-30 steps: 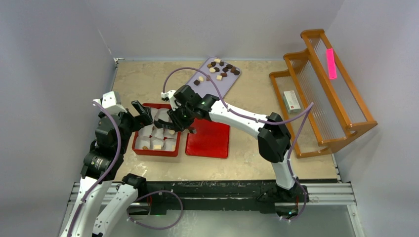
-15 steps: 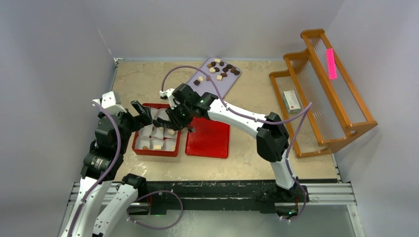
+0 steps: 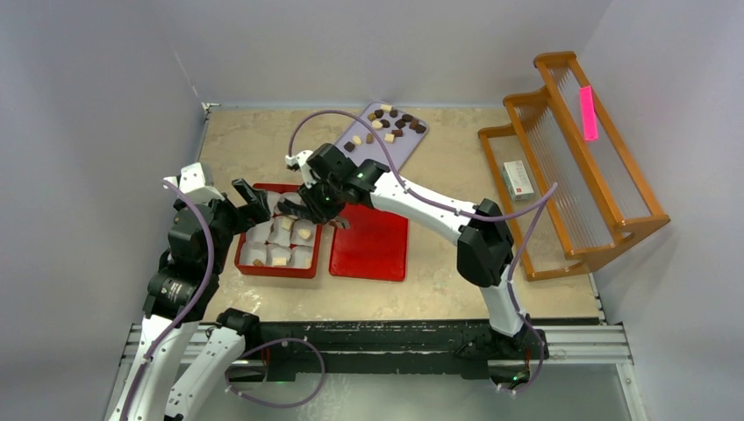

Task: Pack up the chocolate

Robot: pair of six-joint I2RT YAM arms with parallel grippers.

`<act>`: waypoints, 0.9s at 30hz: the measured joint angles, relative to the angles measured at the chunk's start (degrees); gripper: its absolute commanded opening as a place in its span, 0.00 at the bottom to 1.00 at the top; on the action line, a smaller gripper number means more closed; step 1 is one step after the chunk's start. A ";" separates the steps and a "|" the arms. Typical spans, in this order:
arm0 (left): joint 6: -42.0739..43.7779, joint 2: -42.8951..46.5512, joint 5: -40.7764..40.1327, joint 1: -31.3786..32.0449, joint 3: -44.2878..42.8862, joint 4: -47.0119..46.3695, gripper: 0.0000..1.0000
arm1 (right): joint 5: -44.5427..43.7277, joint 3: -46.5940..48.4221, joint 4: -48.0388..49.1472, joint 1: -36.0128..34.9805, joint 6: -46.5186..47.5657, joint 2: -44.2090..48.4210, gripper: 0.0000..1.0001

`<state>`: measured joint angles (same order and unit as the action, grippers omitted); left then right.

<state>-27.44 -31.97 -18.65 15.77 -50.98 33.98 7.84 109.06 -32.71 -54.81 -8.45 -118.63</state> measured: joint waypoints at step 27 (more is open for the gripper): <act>0.02 -0.07 0.44 0.00 0.11 -0.02 0.99 | -14.12 8.28 3.08 20.20 10.16 -9.35 0.38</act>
<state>-27.42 -32.03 -18.22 15.77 -50.87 33.95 -6.28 117.34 -29.63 -34.61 1.72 -127.98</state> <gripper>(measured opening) 0.994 0.377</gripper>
